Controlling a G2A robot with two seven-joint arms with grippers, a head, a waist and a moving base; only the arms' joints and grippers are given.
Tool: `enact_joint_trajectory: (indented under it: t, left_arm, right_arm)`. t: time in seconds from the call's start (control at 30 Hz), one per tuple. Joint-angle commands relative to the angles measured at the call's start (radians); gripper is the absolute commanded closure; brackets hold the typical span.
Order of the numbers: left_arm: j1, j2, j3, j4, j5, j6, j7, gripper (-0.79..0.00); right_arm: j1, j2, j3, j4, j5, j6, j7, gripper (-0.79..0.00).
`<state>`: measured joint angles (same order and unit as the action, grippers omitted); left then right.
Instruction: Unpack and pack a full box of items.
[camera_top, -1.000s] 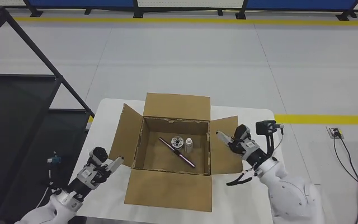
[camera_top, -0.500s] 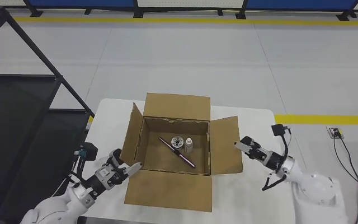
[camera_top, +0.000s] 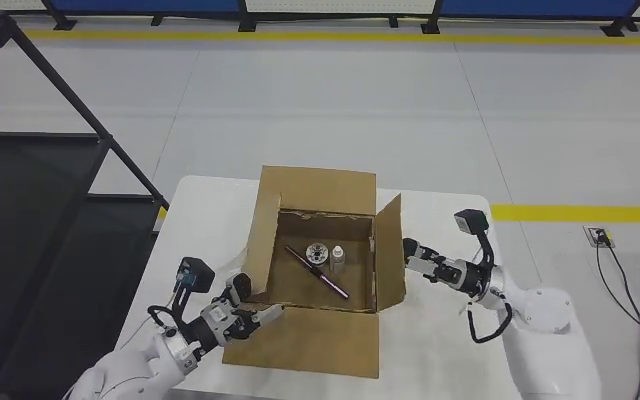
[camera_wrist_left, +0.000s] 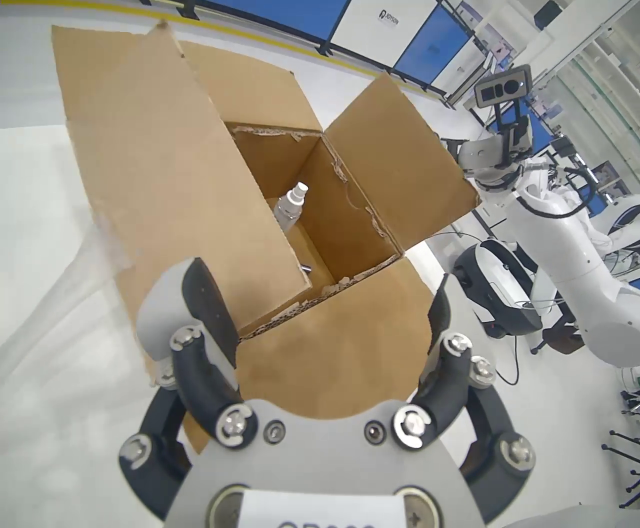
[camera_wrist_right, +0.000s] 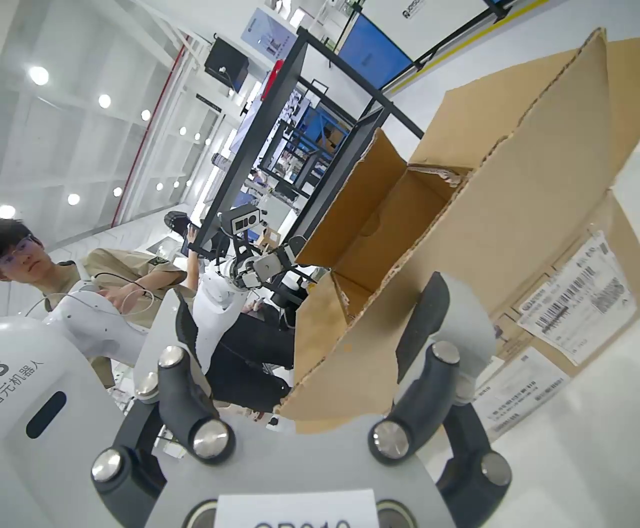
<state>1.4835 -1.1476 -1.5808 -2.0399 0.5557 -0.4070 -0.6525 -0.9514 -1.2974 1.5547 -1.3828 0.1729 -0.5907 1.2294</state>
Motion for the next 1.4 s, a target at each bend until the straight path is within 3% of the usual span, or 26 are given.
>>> enact_joint_trajectory:
  t: [0.0, 0.47, 0.63, 0.83, 1.07, 1.37]
  left_arm:
    - [-0.007, 0.001, 0.013, 0.008, 0.000, 0.005, -0.001, -0.785]
    - [-0.091, 0.004, 0.071, 0.137, -0.098, 0.093, -0.050, -0.785]
    - [-0.098, 0.005, 0.080, 0.158, -0.103, 0.114, -0.025, -0.785]
    - [-0.105, 0.005, 0.098, 0.166, -0.085, 0.141, 0.009, -0.785]
    - [-0.113, 0.005, 0.122, 0.176, -0.069, 0.163, 0.034, -0.785]
    - [-0.093, 0.011, 0.103, 0.148, -0.087, 0.142, 0.038, -0.785]
  right_arm:
    - [0.031, 0.003, -0.047, 0.028, -0.002, -0.009, -0.009, -0.785]
    - [0.181, -0.008, -0.296, 0.242, -0.030, -0.118, -0.118, -0.785]
    - [0.202, -0.010, -0.347, 0.268, -0.120, -0.172, -0.178, -0.785]
    - [0.200, -0.009, -0.386, 0.222, -0.285, -0.169, -0.260, -0.785]
    - [0.181, -0.006, -0.426, 0.133, -0.468, -0.082, -0.339, -0.785]
    - [0.166, 0.002, -0.443, 0.075, -0.509, -0.058, -0.374, -0.785]
